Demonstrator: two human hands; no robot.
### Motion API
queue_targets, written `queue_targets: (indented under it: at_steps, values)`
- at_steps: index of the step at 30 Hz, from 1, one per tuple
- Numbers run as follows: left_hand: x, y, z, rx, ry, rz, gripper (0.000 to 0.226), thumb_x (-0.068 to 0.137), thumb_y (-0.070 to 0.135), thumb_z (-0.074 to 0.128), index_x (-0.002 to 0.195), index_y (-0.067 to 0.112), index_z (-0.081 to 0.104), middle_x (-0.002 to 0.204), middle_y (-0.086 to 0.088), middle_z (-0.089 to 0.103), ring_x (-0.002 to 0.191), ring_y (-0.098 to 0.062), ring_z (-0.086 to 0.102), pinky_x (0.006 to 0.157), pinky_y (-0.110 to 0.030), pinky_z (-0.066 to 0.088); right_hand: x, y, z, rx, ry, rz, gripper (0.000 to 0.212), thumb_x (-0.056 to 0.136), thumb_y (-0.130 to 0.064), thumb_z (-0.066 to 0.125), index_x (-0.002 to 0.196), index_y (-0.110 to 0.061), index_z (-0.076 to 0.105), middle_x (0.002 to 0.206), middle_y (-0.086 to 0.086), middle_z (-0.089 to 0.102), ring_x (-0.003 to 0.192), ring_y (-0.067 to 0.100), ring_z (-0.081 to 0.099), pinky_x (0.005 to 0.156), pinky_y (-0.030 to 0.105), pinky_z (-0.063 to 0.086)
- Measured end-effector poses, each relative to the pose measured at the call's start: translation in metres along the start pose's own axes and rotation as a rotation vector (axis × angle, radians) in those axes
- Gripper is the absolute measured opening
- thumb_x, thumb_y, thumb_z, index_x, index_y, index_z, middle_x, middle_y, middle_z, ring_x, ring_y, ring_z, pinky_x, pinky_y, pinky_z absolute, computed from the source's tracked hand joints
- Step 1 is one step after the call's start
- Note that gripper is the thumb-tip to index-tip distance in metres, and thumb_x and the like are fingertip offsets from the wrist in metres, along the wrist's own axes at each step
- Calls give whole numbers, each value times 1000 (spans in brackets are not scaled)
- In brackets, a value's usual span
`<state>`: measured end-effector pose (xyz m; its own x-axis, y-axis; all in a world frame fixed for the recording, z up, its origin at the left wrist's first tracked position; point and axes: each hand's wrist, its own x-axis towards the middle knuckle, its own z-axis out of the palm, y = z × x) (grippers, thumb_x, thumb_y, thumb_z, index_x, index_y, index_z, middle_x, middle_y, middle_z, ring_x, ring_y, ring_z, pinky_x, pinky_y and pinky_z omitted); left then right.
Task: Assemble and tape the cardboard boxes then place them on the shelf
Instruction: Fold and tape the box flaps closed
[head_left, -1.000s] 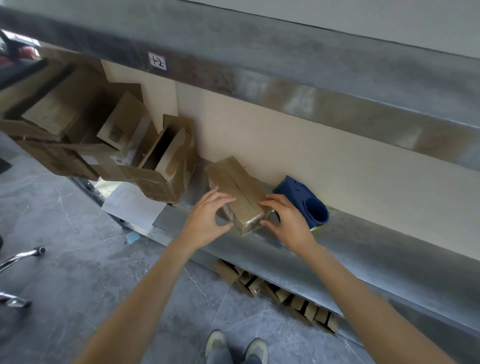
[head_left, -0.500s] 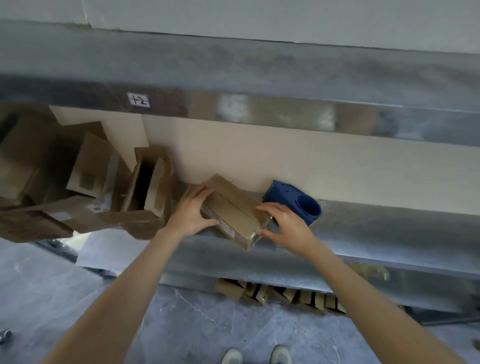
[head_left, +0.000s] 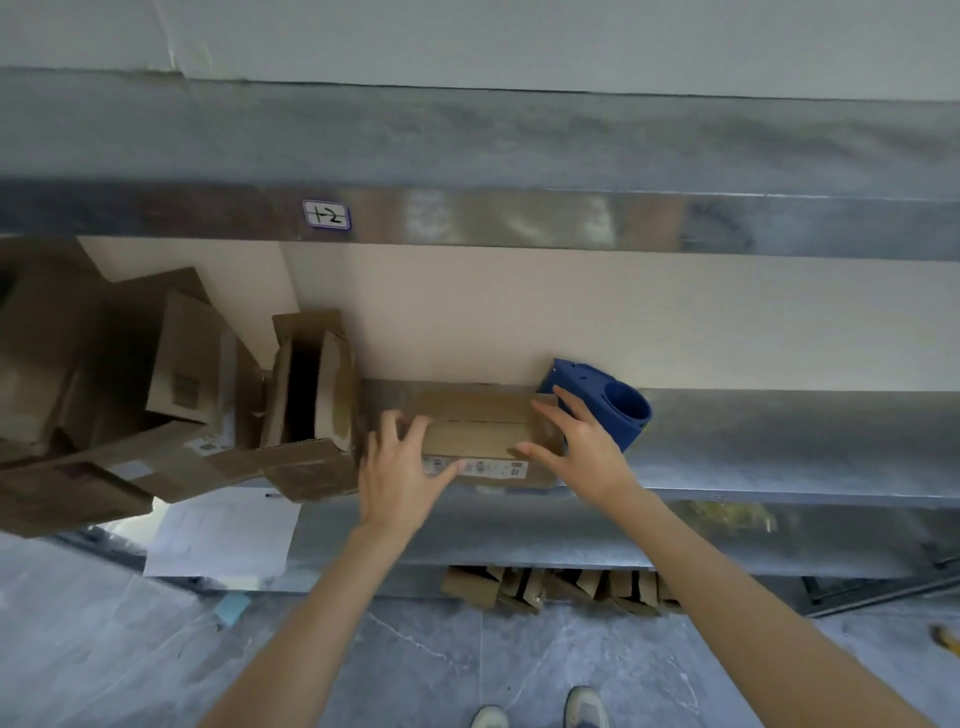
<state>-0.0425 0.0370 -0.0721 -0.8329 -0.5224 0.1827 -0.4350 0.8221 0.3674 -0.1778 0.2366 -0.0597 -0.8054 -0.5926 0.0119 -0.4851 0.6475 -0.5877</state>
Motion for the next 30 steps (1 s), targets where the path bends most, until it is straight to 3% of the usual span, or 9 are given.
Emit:
queue_targets:
  at_steps: [4, 7, 10, 13, 17, 22, 25, 28, 30]
  values:
    - [-4, 1, 2, -47, 36, -20, 69, 74, 63, 73, 127, 22, 57, 129, -4, 41, 108, -24, 51, 78, -30, 46, 1, 1, 8, 9, -72, 10, 81, 80, -47, 75, 149, -26, 39, 163, -3, 15, 142, 17, 32, 109, 42, 41]
    - [-4, -1, 5, -114, 45, -22, 66, 76, 59, 75, 127, 21, 57, 130, -2, 38, 111, -23, 51, 80, -33, 52, 5, 3, 12, 84, -54, -2, 76, 79, -26, 80, 146, -17, 44, 162, 4, 18, 147, 21, 24, 117, 34, 29]
    - [-3, -7, 10, -250, 62, -4, 58, 78, 48, 78, 125, 20, 60, 133, -1, 37, 121, -23, 47, 87, -35, 54, 13, 4, 12, 123, -49, 1, 74, 79, -17, 81, 144, -15, 47, 161, 6, 20, 149, 22, 19, 117, 29, 24]
    - [5, -14, 15, -429, 50, 17, 56, 77, 38, 82, 124, 21, 58, 142, 3, 34, 131, -11, 38, 101, -25, 41, 19, 6, 13, 159, -39, 8, 74, 79, -20, 81, 144, -21, 46, 162, 4, 16, 150, 18, 13, 113, 20, 19]
    - [18, -16, 20, -598, -59, -12, 80, 72, 39, 86, 140, 24, 44, 156, 9, 22, 141, -6, 27, 114, -28, 28, 22, 10, 16, 181, -45, -7, 82, 77, -38, 81, 147, -29, 39, 162, -1, 15, 148, 12, 16, 109, 18, 20]
    - [24, -15, 26, -633, -88, -42, 95, 68, 47, 85, 146, 32, 33, 162, 15, 10, 148, -9, 18, 116, -33, 23, 28, 11, 20, 192, -4, -13, 100, 72, -44, 83, 152, -28, 25, 161, -6, 9, 146, 8, 13, 108, 19, 20]
    - [28, -14, 27, -678, -61, -71, 93, 67, 45, 86, 145, 33, 37, 162, 15, 11, 146, -2, 15, 115, -29, 21, 32, 10, 21, 202, -20, -17, 102, 73, -47, 82, 153, -28, 22, 162, -9, 9, 145, 4, 14, 108, 18, 21]
    - [29, -15, 29, -718, -31, -74, 86, 68, 41, 86, 141, 28, 42, 161, 14, 18, 143, 4, 16, 113, -23, 21, 29, 10, 26, 259, 0, -68, 97, 73, -49, 80, 152, -26, 29, 159, -14, 19, 138, -14, 14, 105, 3, 17]
    - [28, -16, 30, -725, -20, -68, 84, 70, 39, 87, 140, 26, 44, 160, 15, 21, 144, 2, 20, 111, -18, 23, 27, 9, 30, 307, 25, -78, 94, 72, -46, 82, 150, -25, 35, 156, -16, 23, 140, -12, 17, 104, -2, 15]
